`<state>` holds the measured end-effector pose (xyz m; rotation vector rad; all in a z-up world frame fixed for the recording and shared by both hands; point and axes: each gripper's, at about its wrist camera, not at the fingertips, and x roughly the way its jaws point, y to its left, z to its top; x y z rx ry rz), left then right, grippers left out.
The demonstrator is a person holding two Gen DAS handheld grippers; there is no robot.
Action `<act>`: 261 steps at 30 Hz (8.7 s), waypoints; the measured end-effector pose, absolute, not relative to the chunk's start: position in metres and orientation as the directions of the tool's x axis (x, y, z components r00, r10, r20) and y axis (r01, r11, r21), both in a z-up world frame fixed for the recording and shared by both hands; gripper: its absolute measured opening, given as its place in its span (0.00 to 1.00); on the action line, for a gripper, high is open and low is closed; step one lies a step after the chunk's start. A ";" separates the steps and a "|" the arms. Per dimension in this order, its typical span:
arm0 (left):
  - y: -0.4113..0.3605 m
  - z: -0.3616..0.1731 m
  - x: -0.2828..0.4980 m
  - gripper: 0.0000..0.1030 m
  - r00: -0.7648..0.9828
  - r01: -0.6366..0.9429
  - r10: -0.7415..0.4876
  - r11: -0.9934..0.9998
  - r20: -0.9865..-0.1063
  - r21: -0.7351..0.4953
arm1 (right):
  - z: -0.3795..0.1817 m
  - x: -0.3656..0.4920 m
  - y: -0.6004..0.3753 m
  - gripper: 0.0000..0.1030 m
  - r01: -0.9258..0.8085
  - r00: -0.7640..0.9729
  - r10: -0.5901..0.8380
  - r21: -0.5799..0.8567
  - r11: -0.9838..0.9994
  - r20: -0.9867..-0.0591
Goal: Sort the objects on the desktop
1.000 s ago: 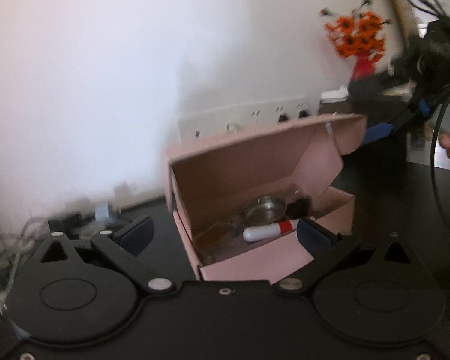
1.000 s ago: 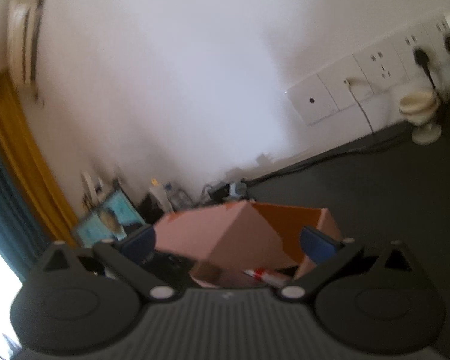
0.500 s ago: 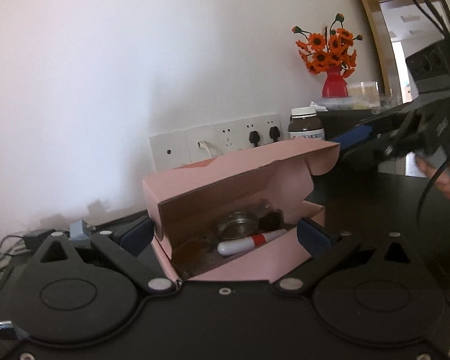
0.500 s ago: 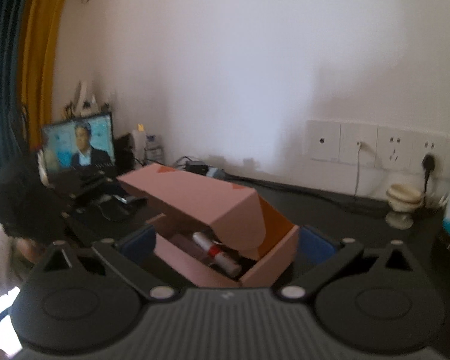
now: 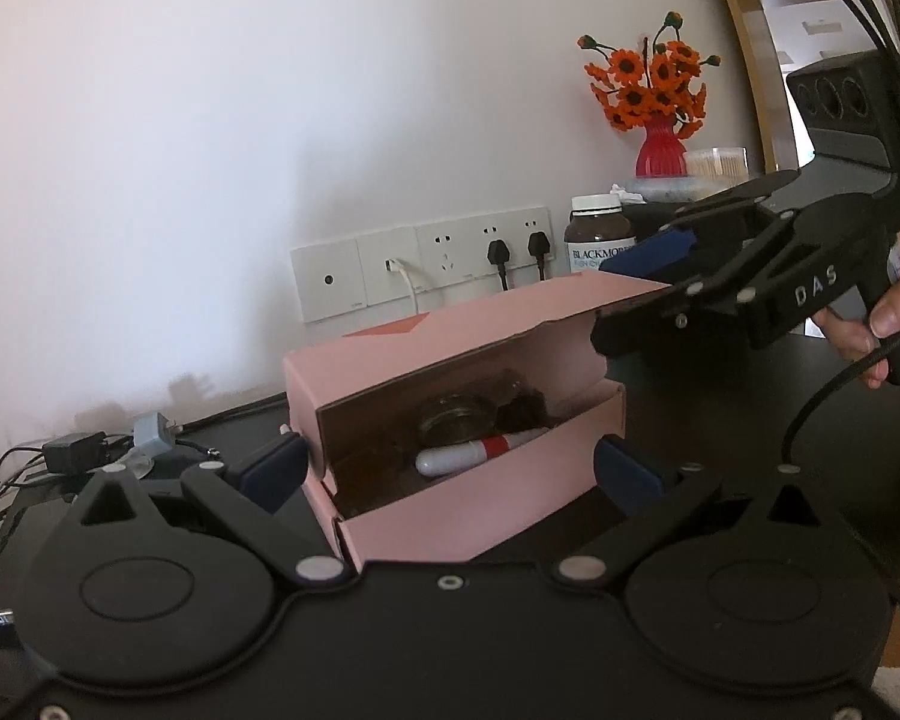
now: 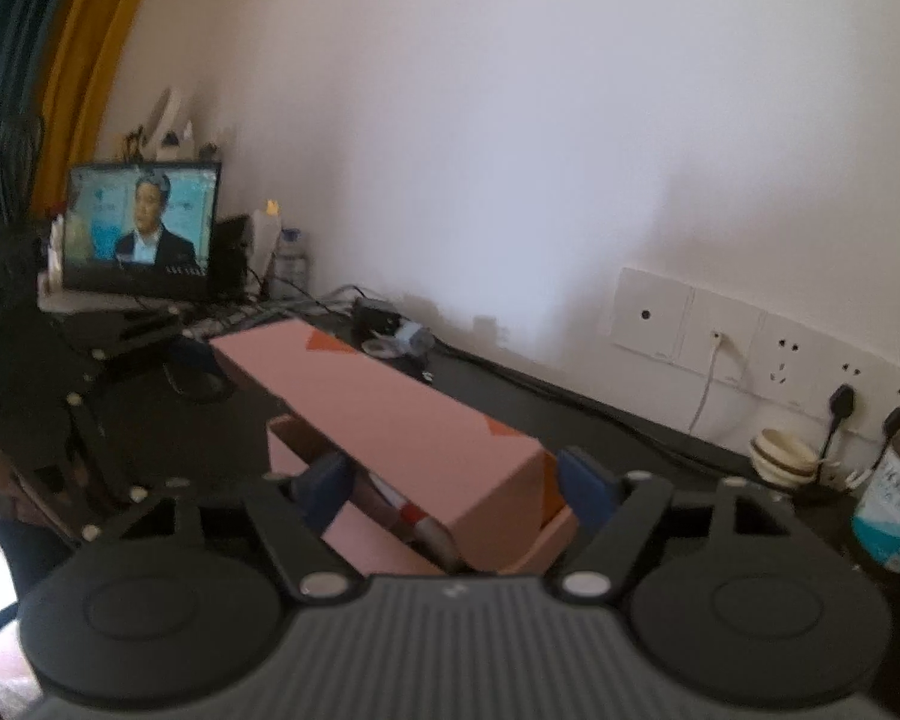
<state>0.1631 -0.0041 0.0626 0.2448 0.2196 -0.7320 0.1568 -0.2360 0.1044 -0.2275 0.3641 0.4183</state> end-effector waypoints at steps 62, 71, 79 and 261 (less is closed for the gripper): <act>-0.008 0.071 0.142 1.00 0.751 0.658 -0.598 0.708 -0.279 0.255 | 0.119 0.170 -0.241 0.64 -0.413 0.784 0.379 0.043 0.910 -0.491; -0.008 0.065 0.138 1.00 0.744 0.663 -0.591 0.709 -0.312 0.238 | 0.117 0.178 -0.252 0.64 -0.399 0.718 0.423 0.171 0.901 -0.552; -0.013 0.057 0.141 1.00 0.751 0.652 -0.564 0.713 -0.342 0.257 | 0.104 0.176 -0.238 0.64 -0.396 0.704 0.378 0.109 0.912 -0.601; 0.007 0.063 0.190 1.00 0.847 0.472 -0.439 0.881 -0.302 0.044 | 0.053 0.183 -0.261 0.89 -0.281 0.792 0.346 0.203 0.938 -0.503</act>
